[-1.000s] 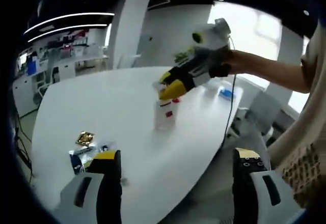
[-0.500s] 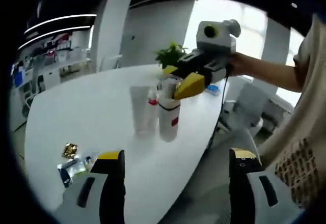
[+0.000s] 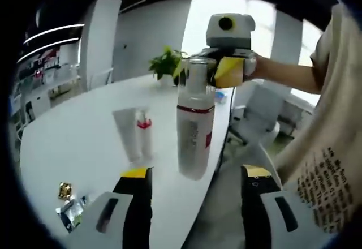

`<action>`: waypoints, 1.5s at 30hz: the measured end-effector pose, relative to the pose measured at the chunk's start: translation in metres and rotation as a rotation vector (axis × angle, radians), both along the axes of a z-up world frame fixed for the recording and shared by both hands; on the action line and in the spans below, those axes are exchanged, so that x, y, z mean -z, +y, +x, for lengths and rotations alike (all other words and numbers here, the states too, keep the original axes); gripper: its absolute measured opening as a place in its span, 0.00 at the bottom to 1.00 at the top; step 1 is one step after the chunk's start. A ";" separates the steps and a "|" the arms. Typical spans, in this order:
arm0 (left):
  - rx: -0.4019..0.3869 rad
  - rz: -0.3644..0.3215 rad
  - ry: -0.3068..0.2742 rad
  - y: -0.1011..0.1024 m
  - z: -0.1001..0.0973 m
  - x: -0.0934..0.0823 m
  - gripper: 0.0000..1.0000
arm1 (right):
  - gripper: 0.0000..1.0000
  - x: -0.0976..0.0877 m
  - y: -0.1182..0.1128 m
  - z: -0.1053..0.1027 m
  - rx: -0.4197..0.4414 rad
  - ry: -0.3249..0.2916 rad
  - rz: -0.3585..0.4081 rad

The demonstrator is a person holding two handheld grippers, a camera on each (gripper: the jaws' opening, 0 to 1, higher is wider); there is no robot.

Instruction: Arrange the skincare products in the storage area until every visible bottle or jar stands upright without overlapping.

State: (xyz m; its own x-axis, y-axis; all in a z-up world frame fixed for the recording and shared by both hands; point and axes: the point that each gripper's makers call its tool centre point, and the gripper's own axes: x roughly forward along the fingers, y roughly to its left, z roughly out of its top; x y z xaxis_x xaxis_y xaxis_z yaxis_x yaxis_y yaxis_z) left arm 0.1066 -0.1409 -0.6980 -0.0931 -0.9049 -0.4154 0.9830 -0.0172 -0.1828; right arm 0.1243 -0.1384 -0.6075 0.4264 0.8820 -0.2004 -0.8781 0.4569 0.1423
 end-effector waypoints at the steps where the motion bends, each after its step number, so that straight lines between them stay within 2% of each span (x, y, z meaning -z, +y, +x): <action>1: 0.008 -0.008 -0.005 -0.002 -0.001 -0.001 0.51 | 0.18 0.000 -0.001 -0.001 -0.002 0.002 0.000; 4: 0.030 -0.023 -0.015 -0.008 -0.005 -0.005 0.41 | 0.18 0.002 -0.004 -0.005 -0.015 0.007 -0.003; 9: 0.050 -0.047 -0.013 -0.018 -0.006 -0.012 0.37 | 0.18 -0.005 -0.006 -0.013 -0.044 0.004 0.031; 12: 0.078 -0.070 -0.006 -0.022 -0.010 -0.017 0.28 | 0.18 -0.010 -0.009 -0.015 -0.042 -0.003 0.052; 17: 0.098 -0.097 0.006 -0.026 -0.016 -0.021 0.19 | 0.18 -0.016 -0.013 -0.016 -0.025 -0.008 0.084; 20: 0.104 -0.108 0.008 -0.028 -0.018 -0.021 0.18 | 0.18 -0.017 -0.014 -0.018 -0.020 -0.003 0.098; 24: 0.105 -0.121 0.047 -0.029 -0.022 -0.024 0.17 | 0.18 -0.021 -0.011 -0.019 -0.008 0.002 0.118; 27: 0.093 -0.137 0.053 -0.030 -0.022 -0.027 0.17 | 0.19 -0.025 -0.007 -0.020 0.008 -0.015 0.129; 29: 0.088 -0.146 0.062 -0.029 -0.023 -0.030 0.17 | 0.22 -0.024 -0.005 -0.021 0.011 -0.017 0.127; 30: 0.075 -0.167 0.064 -0.030 -0.021 -0.035 0.17 | 0.25 -0.015 -0.004 -0.021 0.021 0.015 0.099; 32: 0.070 -0.195 0.084 -0.029 -0.020 -0.042 0.17 | 0.33 -0.007 -0.004 -0.021 0.035 0.035 0.077; 34: 0.072 -0.197 0.075 -0.029 -0.019 -0.045 0.17 | 0.31 -0.003 -0.001 -0.023 0.039 0.034 0.082; 37: 0.099 -0.162 0.025 -0.028 -0.020 -0.044 0.17 | 0.27 -0.007 -0.001 -0.024 0.062 0.033 0.135; 45: 0.137 -0.135 -0.004 -0.029 -0.026 -0.043 0.17 | 0.23 -0.010 0.001 -0.022 0.082 0.005 0.169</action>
